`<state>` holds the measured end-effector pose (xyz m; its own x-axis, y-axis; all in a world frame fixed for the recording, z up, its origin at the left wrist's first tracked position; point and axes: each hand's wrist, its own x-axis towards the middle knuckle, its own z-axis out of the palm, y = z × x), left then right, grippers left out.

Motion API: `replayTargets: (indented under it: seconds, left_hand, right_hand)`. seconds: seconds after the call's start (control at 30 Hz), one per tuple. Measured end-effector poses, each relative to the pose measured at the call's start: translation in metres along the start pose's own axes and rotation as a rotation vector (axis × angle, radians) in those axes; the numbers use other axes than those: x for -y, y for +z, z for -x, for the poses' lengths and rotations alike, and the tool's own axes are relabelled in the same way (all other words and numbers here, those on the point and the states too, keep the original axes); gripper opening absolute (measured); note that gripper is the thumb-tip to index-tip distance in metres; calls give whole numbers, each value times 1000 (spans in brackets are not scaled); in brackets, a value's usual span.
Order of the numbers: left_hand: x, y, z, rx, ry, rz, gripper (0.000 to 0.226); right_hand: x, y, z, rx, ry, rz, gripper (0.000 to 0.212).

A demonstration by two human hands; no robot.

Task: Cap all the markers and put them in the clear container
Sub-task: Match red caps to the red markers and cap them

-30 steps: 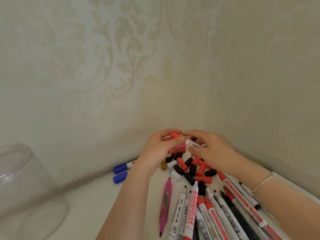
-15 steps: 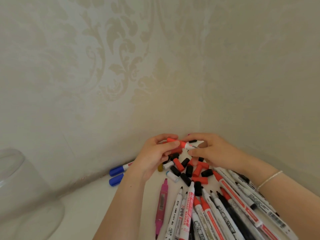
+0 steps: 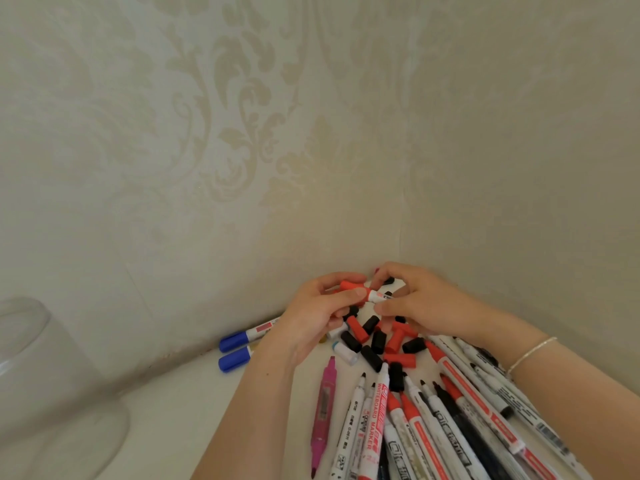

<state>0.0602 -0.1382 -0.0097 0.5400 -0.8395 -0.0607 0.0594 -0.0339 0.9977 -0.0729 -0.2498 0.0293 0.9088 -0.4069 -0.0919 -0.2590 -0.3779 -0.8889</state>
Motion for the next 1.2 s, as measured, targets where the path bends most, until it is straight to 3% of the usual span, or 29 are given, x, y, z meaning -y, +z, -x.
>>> replayTargets:
  seconds: [0.07,0.13,0.2,0.27,0.53,0.7,0.9,1.2]
  left_hand:
    - [-3,-3,0,-64,12,40,21]
    - [-5,-12,-3,-233,16,22,15]
    - [-5,-21,-5,-397,23,-82,11]
    - [-2,-22,-6,-448,24,-296,10]
    - [24,5,-14,-276,7,-990,9]
    - [27,20,-11,-288,114,-1379,34]
    - [31,22,-12,-244,118,-1464,38]
    - [21,18,-6,-170,103,-1338,31]
  right_hand:
    - [0,-1,-1,4,27,-46,18]
    - [-3,-3,-4,-8,63,-18,21]
    - [-9,-5,-8,-42,105,35,21]
    - [-15,-6,-11,-88,143,78,21]
    - [-22,-8,-19,-240,131,85,15]
    - [-23,-7,-19,-260,133,46,15]
    - [-19,-6,-17,-255,131,32,16]
    - [-20,-5,-19,-258,150,25,16]
